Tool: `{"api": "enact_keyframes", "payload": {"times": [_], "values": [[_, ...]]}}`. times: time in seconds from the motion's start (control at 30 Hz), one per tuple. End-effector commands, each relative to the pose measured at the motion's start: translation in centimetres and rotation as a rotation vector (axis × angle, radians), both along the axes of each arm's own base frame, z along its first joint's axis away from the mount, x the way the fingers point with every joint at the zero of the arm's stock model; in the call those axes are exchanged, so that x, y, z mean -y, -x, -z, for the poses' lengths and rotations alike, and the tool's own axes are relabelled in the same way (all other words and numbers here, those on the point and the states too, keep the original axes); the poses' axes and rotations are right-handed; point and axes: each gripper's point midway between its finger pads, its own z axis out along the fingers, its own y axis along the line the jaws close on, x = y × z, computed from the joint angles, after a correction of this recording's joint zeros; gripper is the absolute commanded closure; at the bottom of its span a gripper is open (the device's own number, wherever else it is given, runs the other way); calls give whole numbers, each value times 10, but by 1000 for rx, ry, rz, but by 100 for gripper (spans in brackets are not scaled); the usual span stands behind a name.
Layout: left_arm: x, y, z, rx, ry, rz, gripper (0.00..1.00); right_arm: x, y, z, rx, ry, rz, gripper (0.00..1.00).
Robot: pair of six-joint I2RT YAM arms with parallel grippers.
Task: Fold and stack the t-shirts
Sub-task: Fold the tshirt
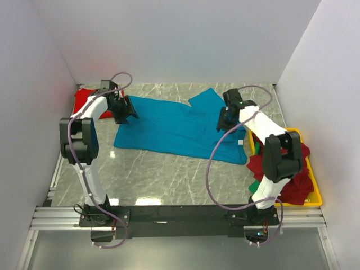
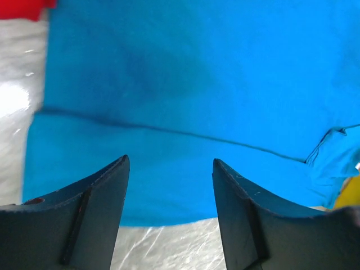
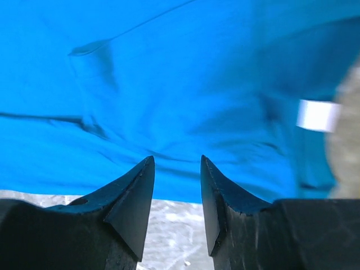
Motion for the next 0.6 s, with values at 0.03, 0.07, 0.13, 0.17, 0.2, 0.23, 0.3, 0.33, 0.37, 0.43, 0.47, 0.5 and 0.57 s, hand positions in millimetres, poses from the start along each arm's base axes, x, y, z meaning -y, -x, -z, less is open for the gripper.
{"api": "enact_keyframes", "payload": {"times": [0.03, 0.07, 0.13, 0.17, 0.2, 0.23, 0.3, 0.33, 0.37, 0.43, 0.47, 0.5, 0.57], "values": [[15, -12, 13, 8, 117, 32, 34, -34, -10, 19, 12, -103, -57, 55], [14, -10, 20, -6, 116, 34, 34, -39, -11, 27, 7, -110, -65, 55], [14, -5, 32, -29, 105, 44, 34, -41, -7, 39, -19, -109, -59, 55], [12, -3, 39, -45, 100, 45, 34, -42, -6, 47, -31, -103, -61, 56], [12, 2, 45, -61, 97, 47, 34, -41, -3, 53, -46, -98, -59, 56], [10, 4, 49, -70, 89, 41, 34, -41, -1, 58, -54, -95, -59, 56], [9, 8, 55, -80, 81, 35, 34, -40, 2, 69, -77, -88, -59, 56], [9, 13, 61, -97, 75, 33, 34, -40, 6, 74, -92, -82, -62, 57], [6, 15, 65, -106, 61, 24, 34, -38, 8, 81, -109, -78, -60, 57], [3, 22, 71, -135, 44, 17, 33, -36, 16, 91, -137, -70, -55, 57], [0, 24, 74, -145, 29, 11, 33, -35, 19, 95, -153, -66, -51, 57], [-1, 27, 76, -154, 18, 11, 33, -34, 23, 98, -167, -63, -49, 57], [-5, 37, 79, -181, -4, 3, 32, -31, 33, 105, -197, -53, -45, 58]]}}
